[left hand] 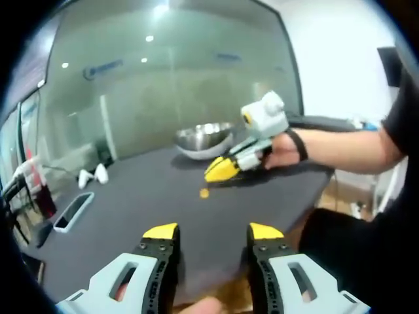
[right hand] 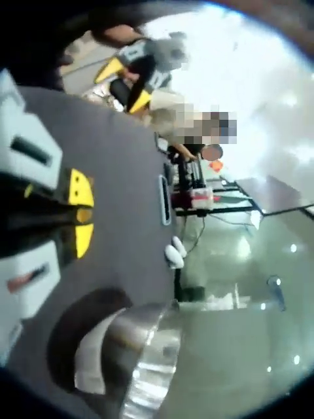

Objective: Pick up the QQ candy scattered on the table and place it into the stainless steel bowl on the table

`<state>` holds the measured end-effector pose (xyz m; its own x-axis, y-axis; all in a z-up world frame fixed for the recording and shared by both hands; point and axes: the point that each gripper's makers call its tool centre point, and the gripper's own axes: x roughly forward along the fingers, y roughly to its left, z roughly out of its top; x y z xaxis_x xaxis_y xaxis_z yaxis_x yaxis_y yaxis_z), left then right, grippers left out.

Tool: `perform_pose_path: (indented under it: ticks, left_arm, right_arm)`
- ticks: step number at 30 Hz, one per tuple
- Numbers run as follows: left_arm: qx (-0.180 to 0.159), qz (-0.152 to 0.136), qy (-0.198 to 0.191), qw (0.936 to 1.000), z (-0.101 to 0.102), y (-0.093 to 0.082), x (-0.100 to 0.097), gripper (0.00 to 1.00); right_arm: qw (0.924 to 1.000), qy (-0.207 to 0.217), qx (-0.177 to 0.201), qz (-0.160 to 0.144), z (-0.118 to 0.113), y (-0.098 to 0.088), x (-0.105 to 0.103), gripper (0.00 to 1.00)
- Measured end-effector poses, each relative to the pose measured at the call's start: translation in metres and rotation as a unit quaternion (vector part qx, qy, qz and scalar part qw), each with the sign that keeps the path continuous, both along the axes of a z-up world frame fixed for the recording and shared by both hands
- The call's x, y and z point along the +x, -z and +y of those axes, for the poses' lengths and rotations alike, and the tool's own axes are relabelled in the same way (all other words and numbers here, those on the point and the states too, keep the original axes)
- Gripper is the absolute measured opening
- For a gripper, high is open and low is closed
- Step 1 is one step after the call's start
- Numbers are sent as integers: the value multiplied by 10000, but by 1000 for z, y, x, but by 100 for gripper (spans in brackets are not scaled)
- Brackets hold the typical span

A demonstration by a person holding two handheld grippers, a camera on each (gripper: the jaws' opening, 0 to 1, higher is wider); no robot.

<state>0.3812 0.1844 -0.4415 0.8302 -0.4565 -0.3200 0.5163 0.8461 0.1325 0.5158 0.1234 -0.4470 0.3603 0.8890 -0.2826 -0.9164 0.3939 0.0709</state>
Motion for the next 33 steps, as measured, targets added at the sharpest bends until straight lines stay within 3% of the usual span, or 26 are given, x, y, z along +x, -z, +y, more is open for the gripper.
perform_pose_path:
  ticks: [2, 7, 10, 14, 18, 19, 21, 23, 31, 33]
  left_arm:
    - [13, 13, 5, 10000, 0, 1, 0, 42]
    - [7, 35, 65, 10000, -5, 4, 0, 42]
    - [-18, 34, 93, 9999, -8, 4, 1, 42]
    - [-12, 37, 128, 9999, -10, 5, 0, 42]
    - [-18, 51, 112, 9999, -9, 5, -1, 42]
    - [-14, 57, 106, 9999, -8, 6, -1, 42]
    - [-13, 68, 99, 9999, -8, 7, -1, 42]
    - [-15, 74, 93, 9999, -8, 7, -2, 42]
    - [0, 75, 73, 9999, -5, 6, -2, 42]
    - [6, 79, 62, 9999, -4, 6, -2, 42]
  right_arm:
    - [9998, 86, 205, 3, -8, -18, 0, 9]
    - [9955, 471, 287, -770, -30, -60, 16, 9]
    - [9877, 972, 271, -1192, -48, -81, 33, 9]
    - [9777, 1508, -68, -1461, -71, -89, 56, 9]
    - [9706, 1850, -81, -1540, -80, -92, 68, 9]
    - [9607, 2063, -271, -1838, -88, -95, 76, 9]
    - [9504, 2239, -534, -2091, -96, -95, 86, 9]
    - [9439, 2499, -593, -2077, -104, -92, 94, 9]
    - [9400, 2782, -466, -1921, -112, -90, 113, 9]
    - [9389, 2902, -264, -1830, -116, -93, 120, 10]
